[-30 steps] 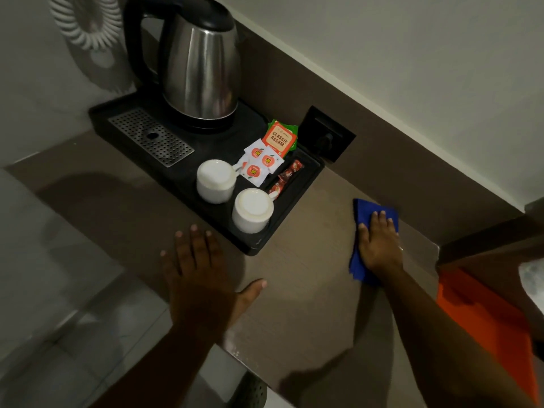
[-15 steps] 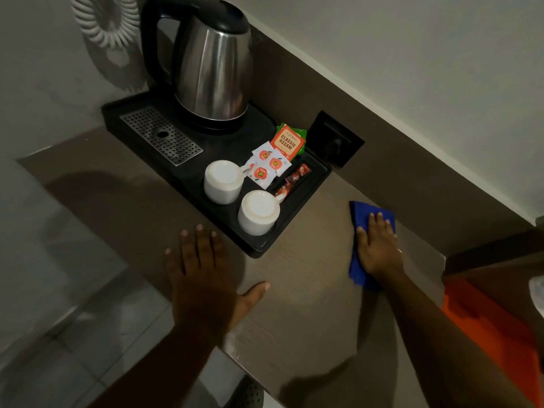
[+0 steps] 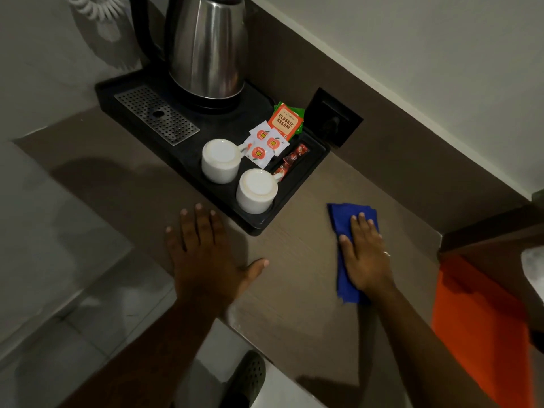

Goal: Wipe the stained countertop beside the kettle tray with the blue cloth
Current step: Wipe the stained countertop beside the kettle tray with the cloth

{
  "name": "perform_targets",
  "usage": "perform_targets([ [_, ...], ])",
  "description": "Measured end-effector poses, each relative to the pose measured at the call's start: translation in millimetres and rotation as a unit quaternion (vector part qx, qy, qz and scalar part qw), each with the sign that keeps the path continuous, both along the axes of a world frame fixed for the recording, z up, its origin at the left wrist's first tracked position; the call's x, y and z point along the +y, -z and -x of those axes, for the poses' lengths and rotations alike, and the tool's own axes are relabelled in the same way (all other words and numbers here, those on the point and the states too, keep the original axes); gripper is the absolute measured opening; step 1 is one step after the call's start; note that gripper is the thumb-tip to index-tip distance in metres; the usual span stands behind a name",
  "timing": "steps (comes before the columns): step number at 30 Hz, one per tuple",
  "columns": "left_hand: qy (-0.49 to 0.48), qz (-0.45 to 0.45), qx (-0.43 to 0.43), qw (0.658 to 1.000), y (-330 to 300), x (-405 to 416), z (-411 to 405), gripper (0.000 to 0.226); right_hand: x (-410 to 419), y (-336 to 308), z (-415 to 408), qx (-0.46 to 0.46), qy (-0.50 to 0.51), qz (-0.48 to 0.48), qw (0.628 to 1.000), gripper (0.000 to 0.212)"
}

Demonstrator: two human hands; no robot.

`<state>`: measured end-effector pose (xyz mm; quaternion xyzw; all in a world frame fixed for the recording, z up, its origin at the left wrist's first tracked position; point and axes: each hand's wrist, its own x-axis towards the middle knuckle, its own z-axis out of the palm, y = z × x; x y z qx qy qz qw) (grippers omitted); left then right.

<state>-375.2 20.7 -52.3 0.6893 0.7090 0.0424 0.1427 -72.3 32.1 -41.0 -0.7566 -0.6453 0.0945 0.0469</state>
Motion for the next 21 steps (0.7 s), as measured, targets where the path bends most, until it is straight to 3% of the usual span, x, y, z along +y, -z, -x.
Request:
perform_targets([
  [5, -0.008, -0.004, 0.007, 1.0, 3, 2, -1, 0.136, 72, -2, -25, -0.033, 0.17, 0.027, 0.984, 0.065],
  [7, -0.007, -0.016, 0.004, 1.0, 4, 0, -1, 0.135, 95, -1, -7, -0.035, 0.182, 0.03, 0.982, 0.066],
  [11, 0.001, -0.026, -0.005, 1.0, 7, -1, -1, 0.133, 94, 2, 57, -0.01, 0.117, 0.017, 0.993, 0.065],
  [15, 0.008, -0.03, -0.009, 0.999, 5, -1, 0, 0.127, 31, 1, 110, 0.003, 0.016, 0.01, 1.0, 0.066],
  [18, 0.009, -0.035, -0.009, 0.999, 7, -2, 3, 0.122, -32, -4, 84, 0.007, -0.079, 0.01, 0.997, 0.066],
  [21, 0.01, -0.042, -0.015, 0.999, 9, -2, 2, 0.121, -60, -3, 15, -0.002, -0.037, 0.001, 0.999, 0.065],
])
